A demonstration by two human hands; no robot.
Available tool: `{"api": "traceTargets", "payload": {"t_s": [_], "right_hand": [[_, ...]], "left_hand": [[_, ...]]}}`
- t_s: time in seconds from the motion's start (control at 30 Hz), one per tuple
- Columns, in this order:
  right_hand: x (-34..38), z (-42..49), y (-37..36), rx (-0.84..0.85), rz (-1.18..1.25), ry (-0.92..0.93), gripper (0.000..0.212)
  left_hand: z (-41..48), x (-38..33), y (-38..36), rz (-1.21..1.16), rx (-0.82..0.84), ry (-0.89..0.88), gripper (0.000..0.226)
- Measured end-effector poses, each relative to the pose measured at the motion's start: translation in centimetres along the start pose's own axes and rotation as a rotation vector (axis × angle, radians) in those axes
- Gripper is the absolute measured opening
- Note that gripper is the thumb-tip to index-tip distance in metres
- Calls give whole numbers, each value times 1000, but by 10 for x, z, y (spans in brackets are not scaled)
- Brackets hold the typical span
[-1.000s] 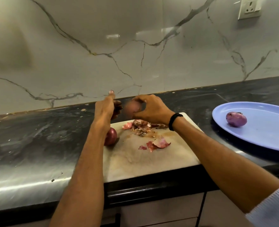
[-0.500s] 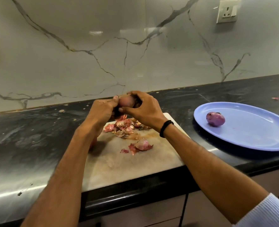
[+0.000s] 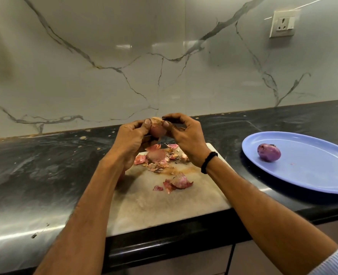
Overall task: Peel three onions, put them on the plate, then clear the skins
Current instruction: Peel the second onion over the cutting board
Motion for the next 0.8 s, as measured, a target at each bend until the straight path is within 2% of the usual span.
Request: {"api": "traceTargets", "payload": {"t_s": [0.1,0.3,0.47,0.63,0.8], "right_hand": [[-1,0,0,-35,23,-15,26],[0,-3,-6,1,153,-58,41],[-4,-2,-4,-76,243,-98,26],[-11,1,-4,-178,23,-29,11],[-8,-2,-1,-271,-238,88,4]], "left_hand": [[-2,-2,-5,-65,34,-24,16],[-2,-2,-8,-239,72,33,29],[0,2,-9,-305,94,79,35],[0,5,-11,-265,-2,51,36],[-3,5,-16,-232,-4,36,35]]}}
Point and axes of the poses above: each hand's wrist, its own z-axis towards the middle knuckle, its own y-axis out of the back of the hand, x = y × z, the point moved 4 cm from there along z, towards the middle knuckle, and after that the axes turned 5 degrees about -x, right-handed, at the moved point
